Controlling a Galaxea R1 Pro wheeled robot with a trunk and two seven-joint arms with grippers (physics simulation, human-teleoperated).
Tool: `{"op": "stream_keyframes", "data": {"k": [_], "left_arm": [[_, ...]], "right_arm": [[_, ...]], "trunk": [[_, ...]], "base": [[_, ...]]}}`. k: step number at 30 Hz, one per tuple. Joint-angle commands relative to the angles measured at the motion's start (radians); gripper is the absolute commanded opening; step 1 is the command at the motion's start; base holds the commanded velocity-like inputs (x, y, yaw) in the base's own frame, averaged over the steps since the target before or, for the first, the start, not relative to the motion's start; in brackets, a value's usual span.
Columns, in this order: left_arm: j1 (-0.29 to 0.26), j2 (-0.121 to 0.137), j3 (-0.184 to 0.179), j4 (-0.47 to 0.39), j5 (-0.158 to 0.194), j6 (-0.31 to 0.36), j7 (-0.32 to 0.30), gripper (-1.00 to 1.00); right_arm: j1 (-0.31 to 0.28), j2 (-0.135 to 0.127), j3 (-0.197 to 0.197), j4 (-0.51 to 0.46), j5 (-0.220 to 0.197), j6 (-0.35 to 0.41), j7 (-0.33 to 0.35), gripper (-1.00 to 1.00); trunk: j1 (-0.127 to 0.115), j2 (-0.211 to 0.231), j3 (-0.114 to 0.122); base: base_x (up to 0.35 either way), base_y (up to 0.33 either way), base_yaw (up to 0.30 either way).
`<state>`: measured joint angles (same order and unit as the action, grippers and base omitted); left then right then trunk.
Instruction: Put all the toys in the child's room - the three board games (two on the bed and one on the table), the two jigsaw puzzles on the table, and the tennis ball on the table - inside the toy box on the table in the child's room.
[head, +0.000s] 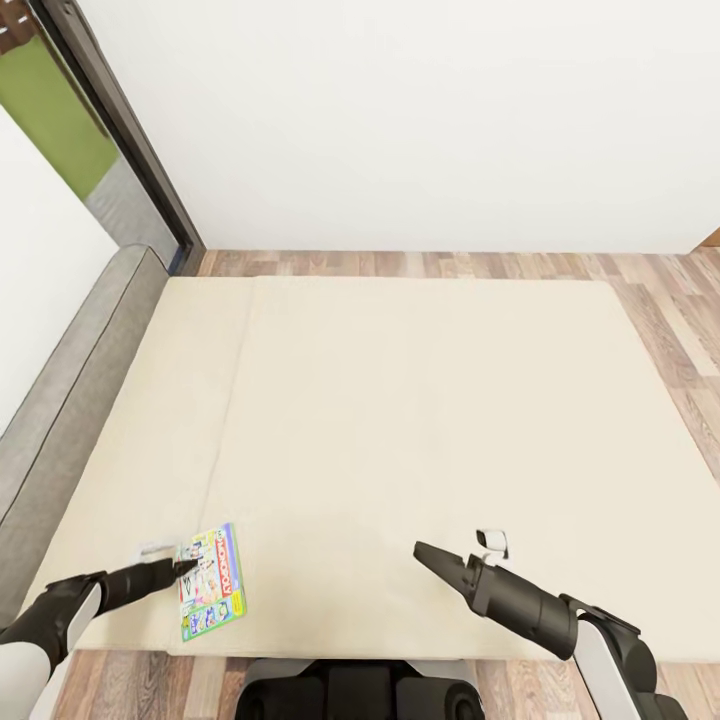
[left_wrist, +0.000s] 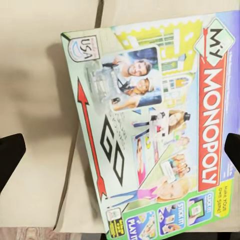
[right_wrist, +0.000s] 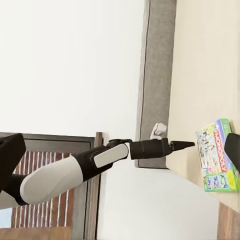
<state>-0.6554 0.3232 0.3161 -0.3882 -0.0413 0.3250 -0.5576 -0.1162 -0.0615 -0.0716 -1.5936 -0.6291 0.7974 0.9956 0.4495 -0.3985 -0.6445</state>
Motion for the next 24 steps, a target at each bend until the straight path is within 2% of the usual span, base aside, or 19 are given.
{"op": "stream_keyframes", "data": {"k": [1, 24], "left_arm": [[-0.001, -0.001, 0.009, -0.008, -0.005, 0.008, -0.008, 1.0], [-0.001, -0.007, 0.005, -0.038, -0.005, -0.002, -0.007, 1.0]], "right_arm": [[0.0, -0.001, -0.001, 0.0, -0.003, 0.001, 0.0, 1.0], [0.0, -0.001, -0.008, 0.001, -0.003, -0.007, -0.014, 1.0]], "trunk": [[0.001, -0.002, -0.001], [0.001, -0.002, -0.001]], "base": [[0.0, 0.0, 0.0], [0.0, 0.0, 0.0]]}}
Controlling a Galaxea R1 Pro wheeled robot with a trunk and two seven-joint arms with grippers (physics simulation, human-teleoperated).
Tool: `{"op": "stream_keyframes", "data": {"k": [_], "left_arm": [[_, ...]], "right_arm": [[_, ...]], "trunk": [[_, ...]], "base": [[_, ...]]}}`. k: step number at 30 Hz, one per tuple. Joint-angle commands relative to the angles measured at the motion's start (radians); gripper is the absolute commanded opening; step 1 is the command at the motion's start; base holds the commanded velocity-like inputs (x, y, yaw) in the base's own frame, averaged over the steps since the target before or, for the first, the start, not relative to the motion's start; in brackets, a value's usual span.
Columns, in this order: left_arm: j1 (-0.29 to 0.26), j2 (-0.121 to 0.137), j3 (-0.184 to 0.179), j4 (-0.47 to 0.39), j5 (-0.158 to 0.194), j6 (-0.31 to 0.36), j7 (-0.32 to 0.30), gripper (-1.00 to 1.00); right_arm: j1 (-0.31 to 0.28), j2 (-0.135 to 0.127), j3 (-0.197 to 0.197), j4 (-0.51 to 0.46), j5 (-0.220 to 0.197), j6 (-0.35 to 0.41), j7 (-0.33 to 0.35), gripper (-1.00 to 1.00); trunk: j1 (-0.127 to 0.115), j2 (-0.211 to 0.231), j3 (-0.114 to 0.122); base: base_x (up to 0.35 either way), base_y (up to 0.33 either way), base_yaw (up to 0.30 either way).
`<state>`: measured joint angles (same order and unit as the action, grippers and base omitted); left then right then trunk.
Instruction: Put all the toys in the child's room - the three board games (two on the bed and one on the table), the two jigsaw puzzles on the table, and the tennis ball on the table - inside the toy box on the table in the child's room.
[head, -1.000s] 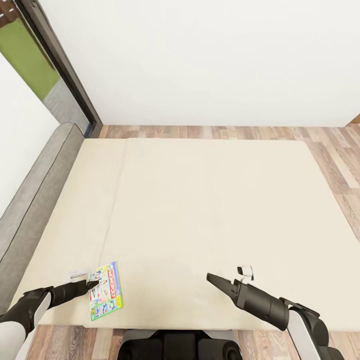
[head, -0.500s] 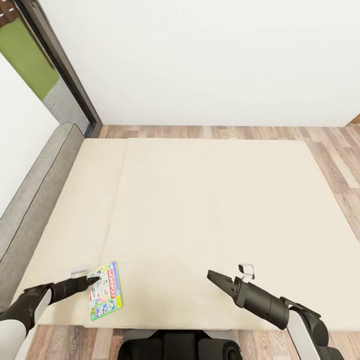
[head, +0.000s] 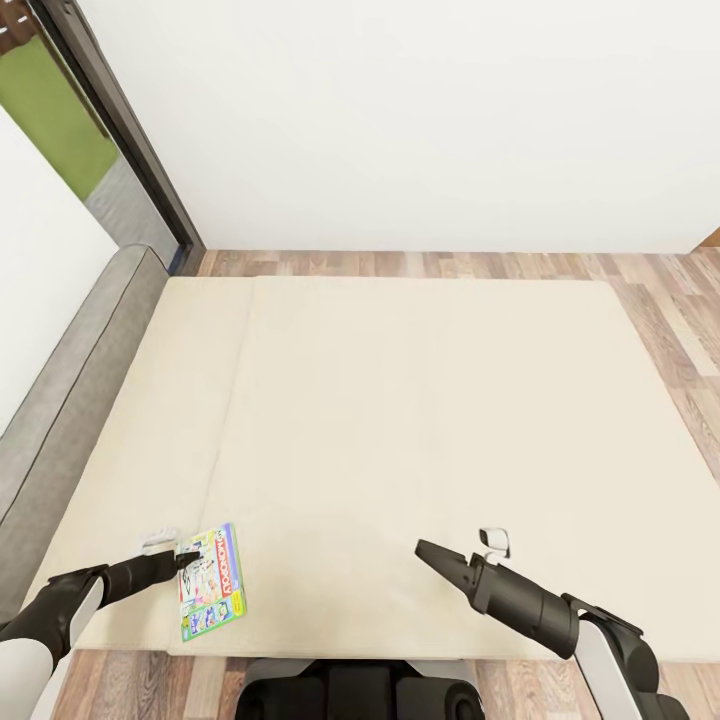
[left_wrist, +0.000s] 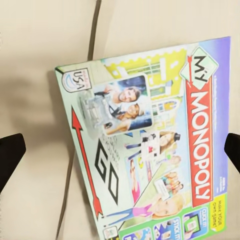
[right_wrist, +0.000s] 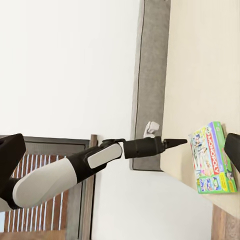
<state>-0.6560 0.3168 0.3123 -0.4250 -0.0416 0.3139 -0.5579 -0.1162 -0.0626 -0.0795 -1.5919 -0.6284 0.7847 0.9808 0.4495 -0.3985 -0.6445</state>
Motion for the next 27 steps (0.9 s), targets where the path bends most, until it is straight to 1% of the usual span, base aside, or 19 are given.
{"op": "stream_keyframes", "data": {"k": [1, 13, 20, 27], "left_arm": [[-0.001, -0.001, 0.008, -0.001, -0.004, 0.007, -0.006, 1.0], [-0.001, -0.001, 0.009, -0.001, -0.004, -0.002, -0.006, 1.0], [-0.001, -0.002, 0.01, -0.001, -0.004, -0.004, -0.006, 1.0], [-0.001, -0.002, 0.011, -0.001, -0.004, -0.008, -0.007, 1.0]], "right_arm": [[0.0, 0.0, -0.001, 0.0, -0.003, 0.006, 0.001, 1.0], [0.0, -0.014, -0.009, -0.003, -0.014, 0.02, 0.014, 1.0], [0.001, -0.016, -0.008, -0.003, -0.017, 0.02, 0.05, 1.0], [0.001, -0.016, -0.008, -0.003, -0.017, 0.017, 0.057, 1.0]], "trunk": [[0.001, -0.002, -0.001], [0.001, -0.002, -0.01], [0.001, -0.002, -0.021], [0.001, -0.002, -0.032]], "base": [[0.0, 0.0, 0.0], [0.0, 0.0, 0.0], [0.0, 0.0, 0.0], [0.0, 0.0, 0.0]]}}
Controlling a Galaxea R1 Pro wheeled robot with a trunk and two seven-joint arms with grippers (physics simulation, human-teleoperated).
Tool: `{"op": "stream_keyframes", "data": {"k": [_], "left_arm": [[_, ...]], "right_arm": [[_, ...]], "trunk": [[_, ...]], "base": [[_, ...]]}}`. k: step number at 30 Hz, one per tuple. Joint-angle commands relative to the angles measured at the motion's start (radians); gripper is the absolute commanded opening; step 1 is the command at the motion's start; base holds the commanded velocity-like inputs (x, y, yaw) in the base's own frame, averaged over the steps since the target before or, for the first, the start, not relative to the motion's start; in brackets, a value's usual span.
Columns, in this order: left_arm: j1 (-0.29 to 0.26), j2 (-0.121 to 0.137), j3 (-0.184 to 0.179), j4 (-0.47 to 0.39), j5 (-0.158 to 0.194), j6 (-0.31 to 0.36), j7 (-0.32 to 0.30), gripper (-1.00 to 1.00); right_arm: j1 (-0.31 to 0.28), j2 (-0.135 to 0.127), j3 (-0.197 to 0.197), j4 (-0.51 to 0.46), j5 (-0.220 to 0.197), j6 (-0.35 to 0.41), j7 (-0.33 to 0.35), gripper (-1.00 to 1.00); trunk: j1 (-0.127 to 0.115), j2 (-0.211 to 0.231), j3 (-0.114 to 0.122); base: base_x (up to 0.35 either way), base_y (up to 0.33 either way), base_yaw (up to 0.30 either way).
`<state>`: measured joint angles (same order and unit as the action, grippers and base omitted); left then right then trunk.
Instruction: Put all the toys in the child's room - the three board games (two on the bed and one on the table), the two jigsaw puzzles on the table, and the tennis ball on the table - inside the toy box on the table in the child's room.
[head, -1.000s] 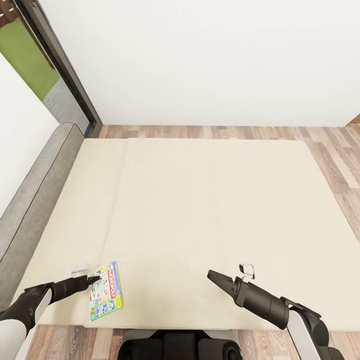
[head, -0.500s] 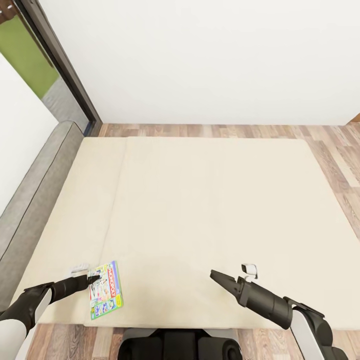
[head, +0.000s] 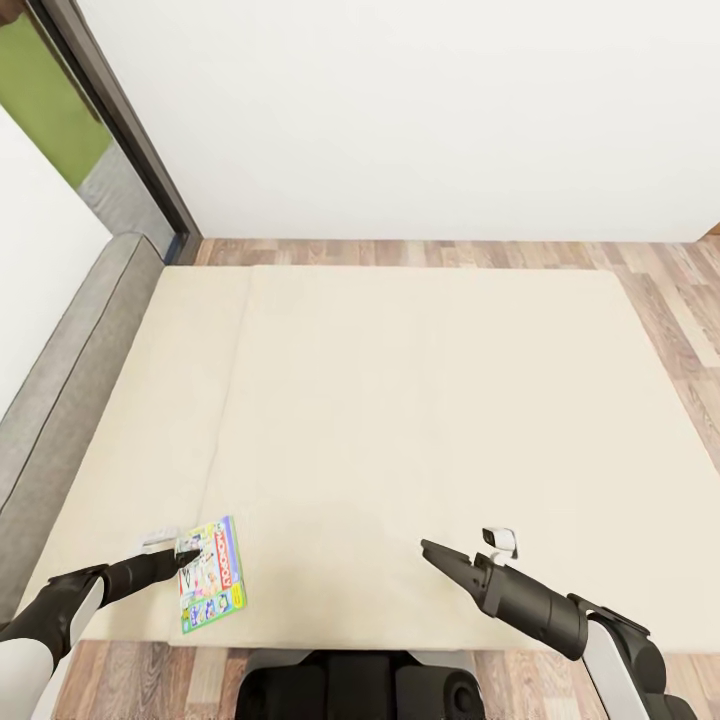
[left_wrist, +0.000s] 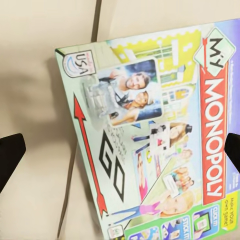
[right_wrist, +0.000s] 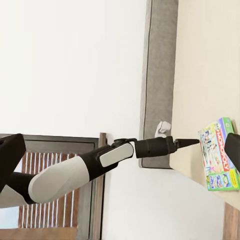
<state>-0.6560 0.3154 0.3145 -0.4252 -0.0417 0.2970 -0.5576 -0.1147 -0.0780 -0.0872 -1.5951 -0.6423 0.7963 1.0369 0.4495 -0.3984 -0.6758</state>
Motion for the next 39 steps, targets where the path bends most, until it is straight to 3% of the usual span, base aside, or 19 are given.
{"op": "stream_keyframes", "data": {"k": [1, 18, 27, 39], "left_arm": [[-0.001, -0.001, 0.008, -0.001, -0.004, 0.009, -0.007, 1.0], [-0.001, 0.0, 0.009, 0.0, -0.004, 0.007, -0.02, 1.0], [0.0, 0.003, 0.009, 0.002, -0.005, -0.021, -0.14, 1.0], [0.0, 0.005, 0.009, 0.003, -0.004, -0.05, -0.164, 1.0]], "right_arm": [[0.0, 0.0, 0.0, 0.0, -0.003, 0.005, 0.001, 1.0], [0.0, 0.001, 0.0, 0.0, -0.003, 0.0, 0.002, 1.0], [0.0, 0.0, 0.001, 0.0, -0.003, 0.0, 0.003, 1.0], [0.0, 0.001, 0.001, 0.0, -0.002, -0.001, 0.002, 1.0]], "trunk": [[0.0, -0.002, -0.003], [0.0, -0.002, -0.031], [0.0, -0.002, -0.045], [0.0, -0.002, -0.065]], "base": [[0.0, 0.0, 0.0], [0.0, 0.0, 0.0], [0.0, 0.0, 0.0], [0.0, 0.0, 0.0]]}}
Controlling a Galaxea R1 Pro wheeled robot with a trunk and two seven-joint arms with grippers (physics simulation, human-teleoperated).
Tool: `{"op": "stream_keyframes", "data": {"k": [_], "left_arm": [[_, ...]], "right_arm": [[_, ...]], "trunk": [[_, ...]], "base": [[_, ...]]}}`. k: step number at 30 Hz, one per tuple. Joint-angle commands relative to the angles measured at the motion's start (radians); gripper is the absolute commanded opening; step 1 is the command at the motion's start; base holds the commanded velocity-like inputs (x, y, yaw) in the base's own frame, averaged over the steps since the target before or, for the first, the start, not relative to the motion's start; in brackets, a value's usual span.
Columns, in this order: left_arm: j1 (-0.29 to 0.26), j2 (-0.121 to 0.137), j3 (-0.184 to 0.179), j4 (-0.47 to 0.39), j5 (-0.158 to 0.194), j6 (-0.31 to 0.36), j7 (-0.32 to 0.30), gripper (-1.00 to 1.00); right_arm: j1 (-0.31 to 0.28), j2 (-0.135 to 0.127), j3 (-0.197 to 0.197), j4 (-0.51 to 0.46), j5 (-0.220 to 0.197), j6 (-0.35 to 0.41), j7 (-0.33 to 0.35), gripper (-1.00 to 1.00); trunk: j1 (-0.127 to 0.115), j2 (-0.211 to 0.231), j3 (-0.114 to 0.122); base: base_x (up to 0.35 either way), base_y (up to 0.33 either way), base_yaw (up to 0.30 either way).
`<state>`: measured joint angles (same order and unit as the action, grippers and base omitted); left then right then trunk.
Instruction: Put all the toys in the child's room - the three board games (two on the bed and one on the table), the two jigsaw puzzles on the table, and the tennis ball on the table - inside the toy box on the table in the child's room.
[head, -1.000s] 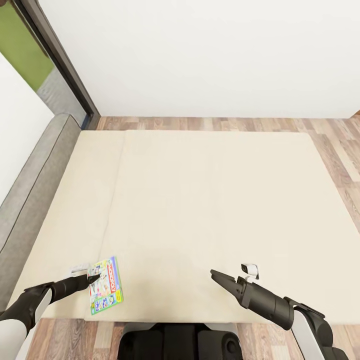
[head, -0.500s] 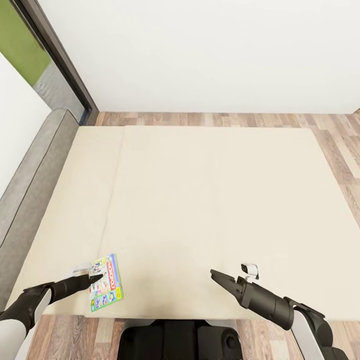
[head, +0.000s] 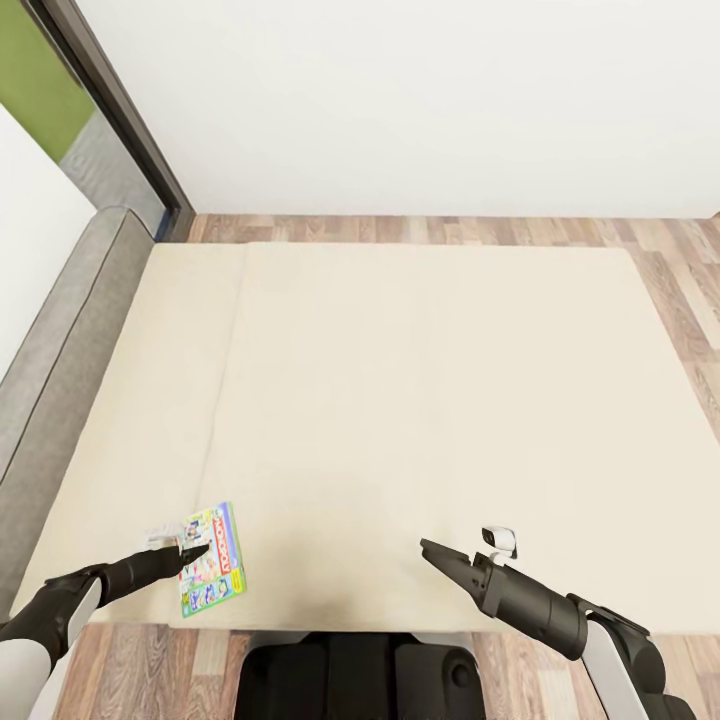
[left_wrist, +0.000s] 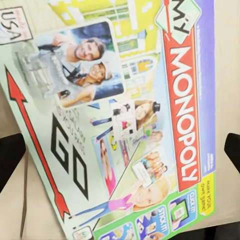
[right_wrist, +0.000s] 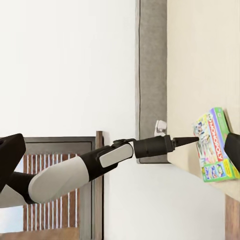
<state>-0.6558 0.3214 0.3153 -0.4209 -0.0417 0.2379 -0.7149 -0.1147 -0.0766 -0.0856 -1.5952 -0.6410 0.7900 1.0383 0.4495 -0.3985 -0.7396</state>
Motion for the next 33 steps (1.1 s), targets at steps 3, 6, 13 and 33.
{"op": "stream_keyframes", "data": {"k": [3, 6, 13, 33], "left_arm": [[-0.001, -0.001, 0.008, -0.001, -0.004, 0.008, -0.007, 1.0], [-0.001, -0.001, 0.009, -0.001, -0.004, 0.008, -0.007, 1.0], [-0.001, 0.0, 0.009, -0.001, -0.004, 0.008, -0.005, 1.0], [-0.043, 0.011, 0.023, -0.007, -0.005, 0.024, -0.006, 1.0]], "right_arm": [[0.0, 0.0, 0.0, 0.0, -0.003, 0.005, 0.001, 1.0], [0.0, 0.0, 0.001, 0.0, -0.003, 0.005, 0.0, 1.0], [0.0, 0.001, 0.001, 0.0, -0.003, 0.003, 0.0, 1.0], [0.0, -0.001, 0.0, 0.0, -0.003, 0.003, 0.002, 1.0]], "trunk": [[0.0, -0.002, -0.004], [0.0, -0.002, -0.006], [0.0, -0.002, -0.006], [0.0, -0.002, -0.007]], "base": [[0.0, 0.0, 0.0], [0.0, 0.0, 0.0], [0.0, 0.0, 0.0], [0.0, 0.0, 0.0]]}}
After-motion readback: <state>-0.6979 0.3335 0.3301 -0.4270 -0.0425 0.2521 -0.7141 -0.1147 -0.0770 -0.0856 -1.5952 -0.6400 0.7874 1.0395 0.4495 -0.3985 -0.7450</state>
